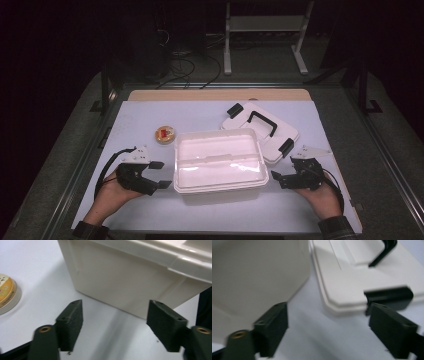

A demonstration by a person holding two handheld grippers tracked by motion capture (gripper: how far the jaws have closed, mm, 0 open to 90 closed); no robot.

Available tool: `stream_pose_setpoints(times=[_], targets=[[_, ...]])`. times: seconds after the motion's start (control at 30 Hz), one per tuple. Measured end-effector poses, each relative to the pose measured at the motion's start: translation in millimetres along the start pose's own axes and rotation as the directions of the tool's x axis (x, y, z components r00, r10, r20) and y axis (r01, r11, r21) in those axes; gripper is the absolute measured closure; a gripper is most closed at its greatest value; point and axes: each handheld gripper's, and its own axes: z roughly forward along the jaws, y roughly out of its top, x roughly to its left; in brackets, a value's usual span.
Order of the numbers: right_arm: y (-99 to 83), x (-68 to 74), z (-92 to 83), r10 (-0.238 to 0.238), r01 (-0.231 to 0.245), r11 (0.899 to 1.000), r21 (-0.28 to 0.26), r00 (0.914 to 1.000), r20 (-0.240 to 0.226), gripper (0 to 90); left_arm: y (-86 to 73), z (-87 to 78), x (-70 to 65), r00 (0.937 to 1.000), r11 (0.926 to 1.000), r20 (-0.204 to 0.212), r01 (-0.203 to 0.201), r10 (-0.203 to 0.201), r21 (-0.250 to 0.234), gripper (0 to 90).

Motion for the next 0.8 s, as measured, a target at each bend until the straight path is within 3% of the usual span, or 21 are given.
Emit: stream_pose_setpoints(times=[0.2,0.27,0.33,0.6,0.8], targets=[[-33.0,0.5,6.6,0.004,-0.005,0.998,0.070,0.9998,0.021,3.7,4.9,-7.5,1.3,1.0000,1.0000,-0.010,0.000,0.000,0.007,21.3],[-37.2,0.5,7.8,0.001,-0.003,0.997,0.079,0.9997,0.026,2.6,6.4,-8.7,1.2,0.9999,0.9999,-0.016,-0.005,0.005,0.009,20.4],[-47.5,-0.6,8.0,0.017,-0.018,0.998,0.052,0.9995,0.026,2.0,12.1,-13.3,0.8,0.9997,0.9998,-0.019,-0.014,0.014,0.014,18.5],[-47.9,-0.9,8.2,0.023,-0.024,0.998,0.052,0.9995,0.023,2.0,26.4,-22.2,3.0,0.9997,0.9996,-0.017,-0.018,0.018,0.021,18.3],[-48.0,-0.9,8.2,0.023,-0.024,0.998,0.051,0.9995,0.023,2.0,45.6,-29.9,4.5,0.9990,0.9973,-0.003,-0.044,0.044,0.059,18.3]])
